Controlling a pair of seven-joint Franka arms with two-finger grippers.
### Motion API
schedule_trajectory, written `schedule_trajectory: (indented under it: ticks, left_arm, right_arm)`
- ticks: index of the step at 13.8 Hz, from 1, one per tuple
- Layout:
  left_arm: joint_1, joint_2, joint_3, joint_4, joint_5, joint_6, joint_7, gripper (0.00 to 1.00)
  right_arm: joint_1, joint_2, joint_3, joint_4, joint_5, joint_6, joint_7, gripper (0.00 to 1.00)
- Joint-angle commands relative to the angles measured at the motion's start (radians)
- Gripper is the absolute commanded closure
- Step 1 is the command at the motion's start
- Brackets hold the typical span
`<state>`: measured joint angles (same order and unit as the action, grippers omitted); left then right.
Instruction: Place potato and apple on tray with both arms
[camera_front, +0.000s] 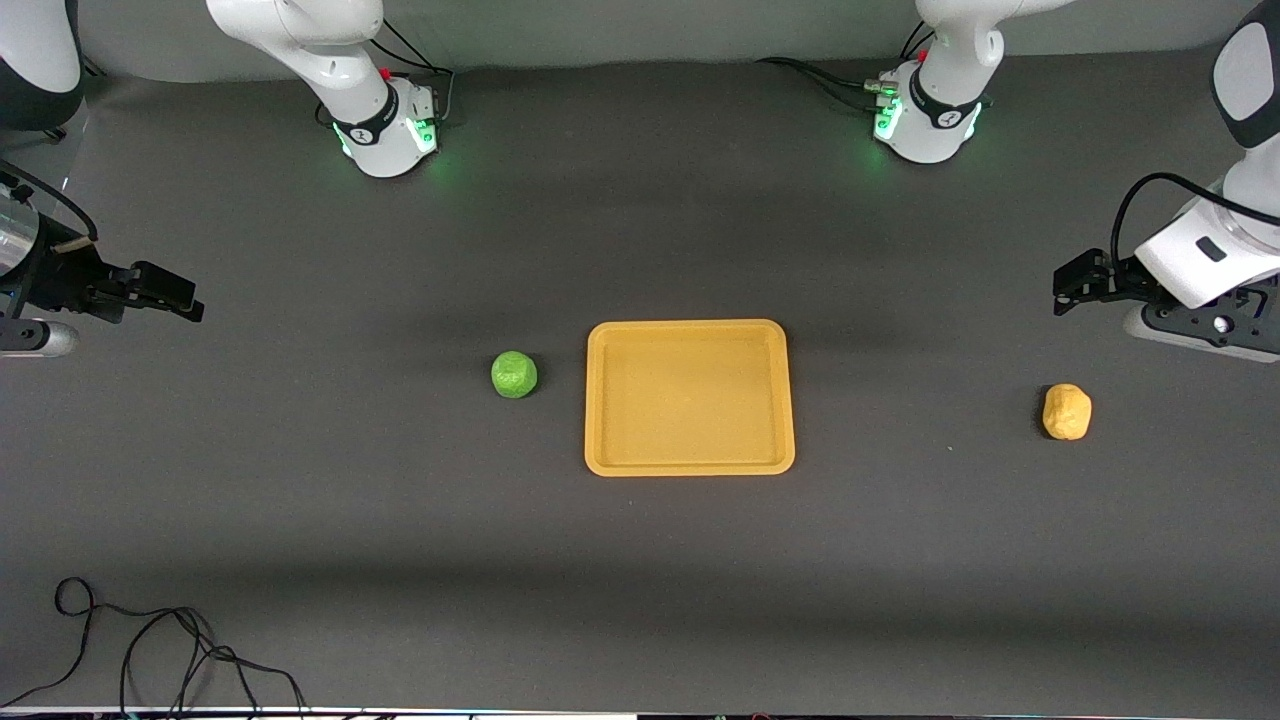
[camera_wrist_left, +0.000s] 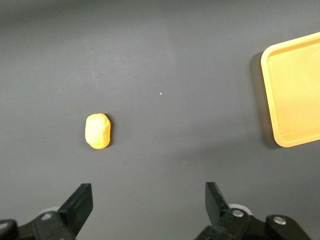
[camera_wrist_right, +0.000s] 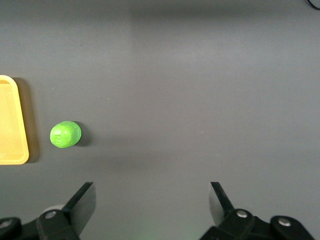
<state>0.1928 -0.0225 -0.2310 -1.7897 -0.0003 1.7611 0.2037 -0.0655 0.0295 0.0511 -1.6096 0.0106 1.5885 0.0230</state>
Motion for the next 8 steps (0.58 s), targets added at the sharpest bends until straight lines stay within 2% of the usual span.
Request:
schedule_trajectory:
  ticks: [1, 8]
  left_arm:
    - [0.002, 0.004, -0.001, 0.007, 0.013, 0.009, 0.01, 0.0]
    - [0.005, 0.027, 0.002, 0.001, 0.013, 0.03, 0.019, 0.0]
  right_arm:
    - [0.007, -0.007, -0.011, 0.008, 0.002, -0.016, -0.008, 0.0]
    - [0.007, 0.004, -0.01, 0.019, 0.002, -0.021, 0.005, 0.0]
